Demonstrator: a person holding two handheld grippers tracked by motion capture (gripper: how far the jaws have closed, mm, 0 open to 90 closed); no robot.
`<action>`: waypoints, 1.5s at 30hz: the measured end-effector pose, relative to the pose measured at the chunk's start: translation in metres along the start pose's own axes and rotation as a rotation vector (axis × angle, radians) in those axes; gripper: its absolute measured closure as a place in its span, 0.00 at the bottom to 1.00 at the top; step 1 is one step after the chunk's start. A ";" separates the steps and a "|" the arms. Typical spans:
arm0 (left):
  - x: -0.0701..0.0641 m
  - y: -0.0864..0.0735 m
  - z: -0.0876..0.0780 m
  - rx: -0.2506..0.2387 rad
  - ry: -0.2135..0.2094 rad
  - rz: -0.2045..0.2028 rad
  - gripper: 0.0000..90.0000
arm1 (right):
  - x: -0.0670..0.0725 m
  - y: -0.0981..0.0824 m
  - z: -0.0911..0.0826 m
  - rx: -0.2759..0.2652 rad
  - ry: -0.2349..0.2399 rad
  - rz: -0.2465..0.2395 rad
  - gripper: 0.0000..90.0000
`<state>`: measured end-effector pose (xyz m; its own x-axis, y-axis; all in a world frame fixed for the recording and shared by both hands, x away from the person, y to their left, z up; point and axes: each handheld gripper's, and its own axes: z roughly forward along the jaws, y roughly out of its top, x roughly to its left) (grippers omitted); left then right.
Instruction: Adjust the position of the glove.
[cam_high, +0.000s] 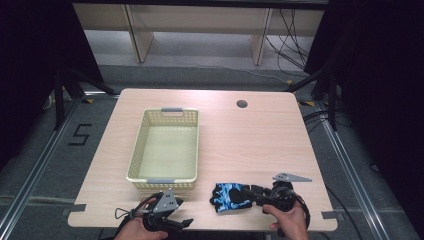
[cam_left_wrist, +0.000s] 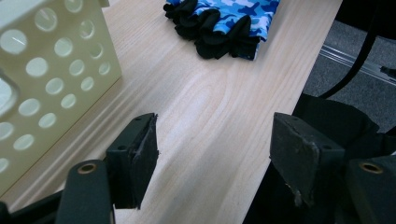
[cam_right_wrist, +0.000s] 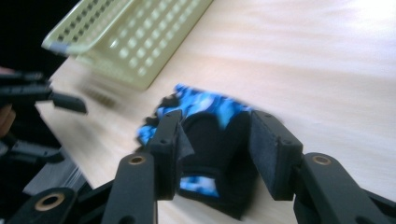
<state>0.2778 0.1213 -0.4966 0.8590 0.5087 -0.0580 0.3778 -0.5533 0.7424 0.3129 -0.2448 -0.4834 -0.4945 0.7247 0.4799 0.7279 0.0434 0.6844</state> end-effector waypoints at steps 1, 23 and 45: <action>-0.001 0.000 0.002 -0.006 0.011 -0.028 0.36 | -0.004 0.000 -0.002 -0.012 -0.021 -0.016 0.65; -0.009 0.036 0.049 0.016 0.012 0.081 0.47 | -0.028 -0.006 0.014 0.085 -0.002 0.055 0.69; -0.010 0.041 0.071 0.053 -0.019 0.104 0.55 | -0.022 -0.006 0.037 0.138 0.066 0.017 0.82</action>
<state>0.3091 0.0466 -0.5130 0.9007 0.4345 0.0043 0.3038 -0.6369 0.7086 0.3369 -0.2356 -0.5181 -0.5081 0.6799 0.5287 0.7927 0.1292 0.5958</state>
